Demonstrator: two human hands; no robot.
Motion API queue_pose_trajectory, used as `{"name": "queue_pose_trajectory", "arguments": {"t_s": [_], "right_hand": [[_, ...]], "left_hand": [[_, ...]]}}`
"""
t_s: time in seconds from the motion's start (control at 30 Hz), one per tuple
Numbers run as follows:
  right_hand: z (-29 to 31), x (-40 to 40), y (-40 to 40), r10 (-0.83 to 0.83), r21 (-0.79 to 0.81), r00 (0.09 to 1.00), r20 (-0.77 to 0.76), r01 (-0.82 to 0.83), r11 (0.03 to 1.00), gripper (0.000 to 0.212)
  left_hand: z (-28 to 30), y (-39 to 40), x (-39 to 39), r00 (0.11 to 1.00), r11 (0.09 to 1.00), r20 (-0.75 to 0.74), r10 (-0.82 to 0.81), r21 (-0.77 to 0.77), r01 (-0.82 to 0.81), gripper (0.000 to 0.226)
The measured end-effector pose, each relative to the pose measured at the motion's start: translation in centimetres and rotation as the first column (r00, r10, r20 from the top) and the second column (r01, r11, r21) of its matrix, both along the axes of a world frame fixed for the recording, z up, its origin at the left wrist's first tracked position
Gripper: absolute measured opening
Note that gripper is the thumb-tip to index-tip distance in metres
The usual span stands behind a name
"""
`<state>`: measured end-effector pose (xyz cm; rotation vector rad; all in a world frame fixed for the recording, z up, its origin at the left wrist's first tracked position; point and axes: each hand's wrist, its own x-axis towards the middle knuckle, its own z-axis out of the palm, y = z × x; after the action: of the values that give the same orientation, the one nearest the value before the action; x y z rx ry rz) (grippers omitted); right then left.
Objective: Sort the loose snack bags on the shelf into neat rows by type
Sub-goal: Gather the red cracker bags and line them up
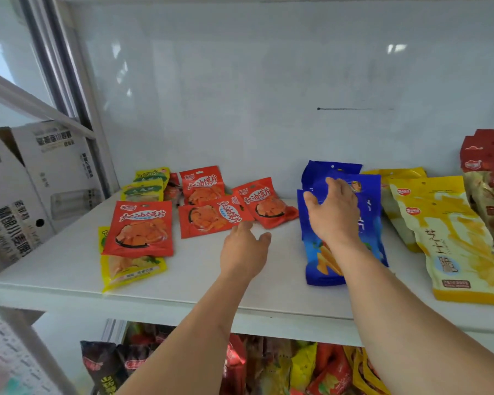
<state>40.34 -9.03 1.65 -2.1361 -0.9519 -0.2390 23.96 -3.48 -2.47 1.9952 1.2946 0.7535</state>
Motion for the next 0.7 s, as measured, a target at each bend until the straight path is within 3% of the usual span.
{"name": "queue_pose_trajectory", "arguments": {"t_s": [0.13,0.27,0.5,0.7], "right_hand": [[-0.3,-4.1,2.9,0.110,-0.017,0.994,0.022,-0.110,0.994,0.060],[-1.6,-6.1,6.0,0.215,-0.064,0.973,-0.084,-0.221,0.973,0.055],[-3.7,-5.2,12.1,0.112,-0.180,0.970,-0.216,-0.152,0.972,0.069],[-4.1,-3.4,16.0,0.001,-0.251,0.973,-0.230,-0.060,0.966,0.068]], "left_hand": [[-0.5,2.3,-3.3,0.996,0.995,-0.084,0.041,0.094,-0.034,0.050],[-1.2,4.6,-4.9,0.990,0.991,-0.115,0.084,0.118,-0.070,0.047],[-1.8,10.5,-4.9,0.986,0.985,-0.110,0.128,0.134,-0.113,0.049],[-1.6,14.7,-4.4,0.953,0.983,-0.272,0.137,0.153,-0.098,0.058]]}}
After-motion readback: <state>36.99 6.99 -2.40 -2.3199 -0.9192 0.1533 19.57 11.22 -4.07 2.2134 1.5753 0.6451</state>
